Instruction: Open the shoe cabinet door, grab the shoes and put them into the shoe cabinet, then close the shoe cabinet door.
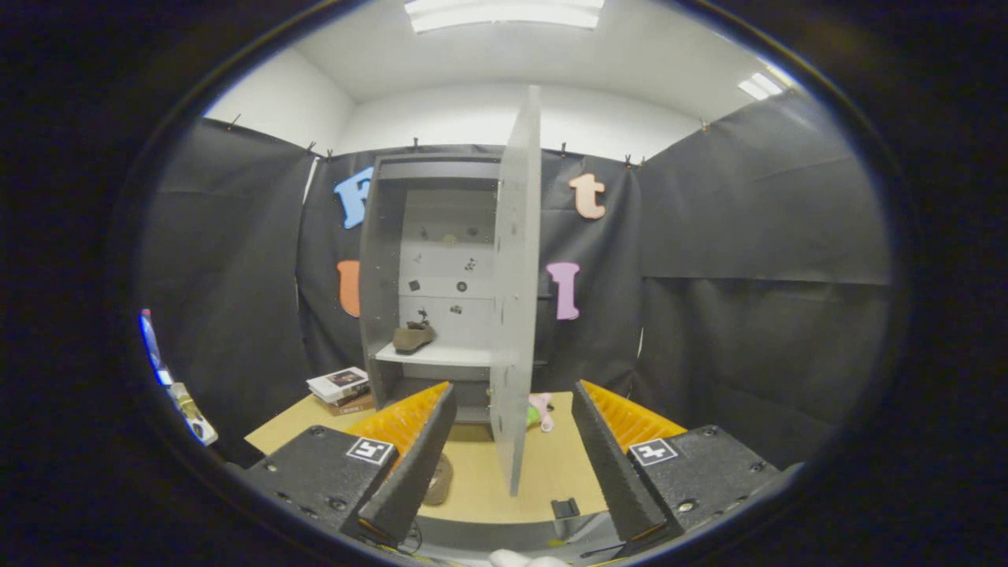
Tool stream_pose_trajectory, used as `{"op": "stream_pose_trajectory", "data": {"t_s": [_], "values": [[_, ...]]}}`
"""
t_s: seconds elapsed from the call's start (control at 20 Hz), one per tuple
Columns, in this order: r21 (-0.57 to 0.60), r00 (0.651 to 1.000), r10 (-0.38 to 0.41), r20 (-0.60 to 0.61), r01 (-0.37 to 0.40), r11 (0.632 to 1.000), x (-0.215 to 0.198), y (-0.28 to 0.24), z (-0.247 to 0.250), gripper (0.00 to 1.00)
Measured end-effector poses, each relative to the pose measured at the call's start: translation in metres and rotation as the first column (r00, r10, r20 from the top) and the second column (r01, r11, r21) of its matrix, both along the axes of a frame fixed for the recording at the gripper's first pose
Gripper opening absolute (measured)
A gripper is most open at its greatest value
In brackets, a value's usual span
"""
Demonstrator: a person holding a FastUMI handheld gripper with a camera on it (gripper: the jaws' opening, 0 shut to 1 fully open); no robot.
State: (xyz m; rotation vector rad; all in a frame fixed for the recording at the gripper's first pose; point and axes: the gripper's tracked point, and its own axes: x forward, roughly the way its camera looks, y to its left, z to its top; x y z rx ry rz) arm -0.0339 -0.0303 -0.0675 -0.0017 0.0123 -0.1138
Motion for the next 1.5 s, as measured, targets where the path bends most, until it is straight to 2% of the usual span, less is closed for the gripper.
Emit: {"op": "stream_pose_trajectory", "data": {"t_s": [0.15,0.4,0.55,0.7,0.9,1.1,1.35,1.5], "values": [[0.02,0.998,0.043,-0.037,-0.042,0.999,0.012,0.035,-0.025,0.94],[0.033,0.98,0.154,-0.122,-0.151,0.988,0.068,0.088,-0.091,0.94],[0.064,0.955,0.233,-0.186,-0.224,0.972,0.111,0.116,-0.148,0.94],[0.092,0.923,0.27,-0.274,-0.255,0.963,0.159,0.134,-0.215,0.94],[0.117,0.857,0.284,-0.43,-0.259,0.959,0.207,0.147,-0.31,0.94],[0.166,0.778,0.3,-0.552,-0.25,0.954,0.242,0.16,-0.373,0.94],[0.253,0.705,0.304,-0.64,-0.18,0.951,0.277,0.17,-0.416,0.93],[0.269,0.697,0.292,-0.655,-0.146,0.952,0.3,0.17,-0.422,0.93]]}}
